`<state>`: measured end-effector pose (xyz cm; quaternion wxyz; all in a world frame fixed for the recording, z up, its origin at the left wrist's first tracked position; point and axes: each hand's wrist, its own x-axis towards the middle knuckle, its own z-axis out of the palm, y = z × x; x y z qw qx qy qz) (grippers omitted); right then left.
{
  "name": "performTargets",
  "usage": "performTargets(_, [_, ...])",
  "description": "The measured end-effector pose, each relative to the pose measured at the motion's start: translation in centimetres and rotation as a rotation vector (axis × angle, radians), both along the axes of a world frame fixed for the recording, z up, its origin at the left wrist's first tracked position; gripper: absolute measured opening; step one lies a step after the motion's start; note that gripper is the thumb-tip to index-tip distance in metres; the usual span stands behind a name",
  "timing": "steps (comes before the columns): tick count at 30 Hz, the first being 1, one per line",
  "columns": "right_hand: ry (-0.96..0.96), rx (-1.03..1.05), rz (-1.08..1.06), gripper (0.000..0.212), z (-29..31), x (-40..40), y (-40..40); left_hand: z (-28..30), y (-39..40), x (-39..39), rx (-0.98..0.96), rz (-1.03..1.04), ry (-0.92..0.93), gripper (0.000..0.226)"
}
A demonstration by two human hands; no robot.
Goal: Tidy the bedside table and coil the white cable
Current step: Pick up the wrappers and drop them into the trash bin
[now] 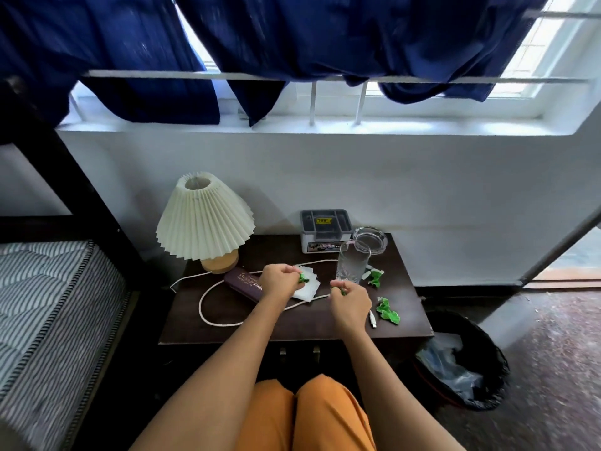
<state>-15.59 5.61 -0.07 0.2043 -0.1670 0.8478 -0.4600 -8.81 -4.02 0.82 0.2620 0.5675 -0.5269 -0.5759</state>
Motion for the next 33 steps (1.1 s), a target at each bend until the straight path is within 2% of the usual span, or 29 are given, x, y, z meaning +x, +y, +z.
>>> performTargets(3, [-0.039,-0.070,-0.024,0.026,1.3,-0.5,1.2,0.4,2.1,-1.2,0.095,0.013,0.058,0.017])
performTargets(8, [-0.078,-0.109,-0.022,0.035,1.4,-1.5,3.2,1.4,6.2,-3.5,0.077,-0.101,0.035,0.003])
performTargets(14, [-0.074,-0.139,-0.135,0.031,0.3,-4.7,6.9,0.7,10.1,-7.1,0.058,-0.192,0.072,0.022])
performTargets(17, [-0.077,-0.147,-0.211,0.033,-0.5,-6.5,8.9,0.3,12.3,-9.2,0.040,-0.221,0.085,0.017])
performTargets(21, [-0.028,-0.145,-0.301,0.027,-1.8,-9.3,11.9,-1.4,14.7,-12.2,-0.057,-0.253,-0.028,0.027])
performTargets(26, [0.001,-0.076,-0.455,0.013,-4.1,-12.9,15.4,-3.8,17.7,-15.9,-0.166,-0.407,-0.165,0.009])
performTargets(30, [0.078,0.029,-0.488,0.019,-5.5,-15.7,17.8,-5.2,19.9,-18.5,-0.258,-0.600,-0.243,0.020])
performTargets(33, [0.097,0.119,-0.487,0.025,-6.3,-17.5,19.0,-5.7,21.0,-20.3,-0.237,-0.745,-0.303,0.020])
